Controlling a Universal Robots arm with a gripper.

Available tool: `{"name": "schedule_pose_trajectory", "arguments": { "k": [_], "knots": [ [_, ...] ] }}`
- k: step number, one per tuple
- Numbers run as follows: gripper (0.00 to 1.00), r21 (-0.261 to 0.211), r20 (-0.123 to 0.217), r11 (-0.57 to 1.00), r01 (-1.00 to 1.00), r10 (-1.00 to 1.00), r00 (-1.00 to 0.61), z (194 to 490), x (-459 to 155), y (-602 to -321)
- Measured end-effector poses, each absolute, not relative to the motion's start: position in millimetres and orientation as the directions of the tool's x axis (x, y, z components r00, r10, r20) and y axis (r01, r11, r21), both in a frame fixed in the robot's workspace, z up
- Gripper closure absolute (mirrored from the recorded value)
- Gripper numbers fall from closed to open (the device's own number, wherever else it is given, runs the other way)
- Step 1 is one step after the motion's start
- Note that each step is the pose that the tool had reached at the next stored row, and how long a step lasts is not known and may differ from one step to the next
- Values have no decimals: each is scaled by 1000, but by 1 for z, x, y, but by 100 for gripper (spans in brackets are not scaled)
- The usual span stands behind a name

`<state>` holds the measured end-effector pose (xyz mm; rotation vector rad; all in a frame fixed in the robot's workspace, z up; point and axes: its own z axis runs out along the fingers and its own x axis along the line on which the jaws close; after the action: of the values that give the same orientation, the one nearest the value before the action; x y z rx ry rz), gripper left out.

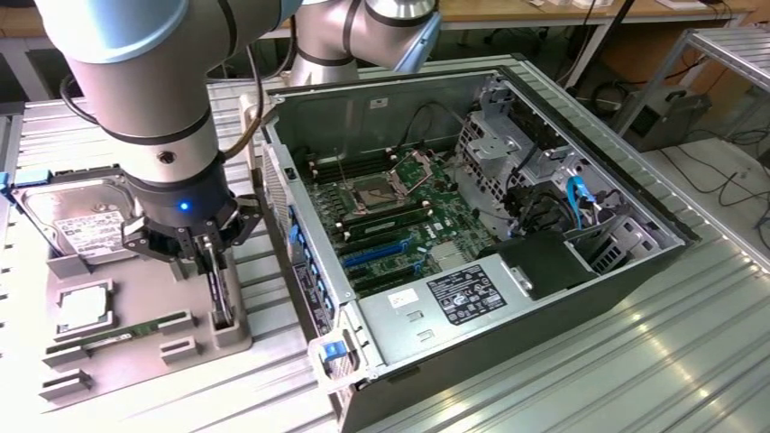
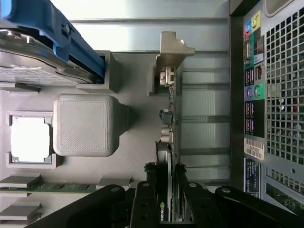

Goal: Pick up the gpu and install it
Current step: 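Pick up the gpu and move the gpu toward the slot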

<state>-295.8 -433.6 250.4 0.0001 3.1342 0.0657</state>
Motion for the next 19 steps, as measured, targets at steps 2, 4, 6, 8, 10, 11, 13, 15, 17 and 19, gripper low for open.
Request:
{"name": "schedule_pose_trajectory", "arguments": {
  "k": [2, 4, 6, 8, 10, 11, 13, 15, 17, 19],
  "knots": [
    [74, 42, -7, 999, -6, -5, -1000, 250, -296, -434],
    [74, 42, -7, 999, -6, -6, -1000, 252, -295, -434],
    [74, 42, -6, 999, -6, -6, -1000, 257, -295, -434],
    [74, 42, -6, 999, -6, -6, -1000, 263, -294, -434],
    [74, 42, -6, 999, -6, -6, -1000, 272, -294, -435],
    [74, 42, -6, 999, -7, -6, -1000, 277, -293, -435],
    [74, 43, -6, 999, -7, -7, -1000, 287, -292, -436],
    [74, 44, -6, 999, -7, -7, -1000, 298, -291, -438],
    [74, 45, -6, 999, -7, -7, -1000, 307, -290, -440],
    [74, 46, -6, 999, -7, -7, -1000, 315, -288, -442]
  ]
}}
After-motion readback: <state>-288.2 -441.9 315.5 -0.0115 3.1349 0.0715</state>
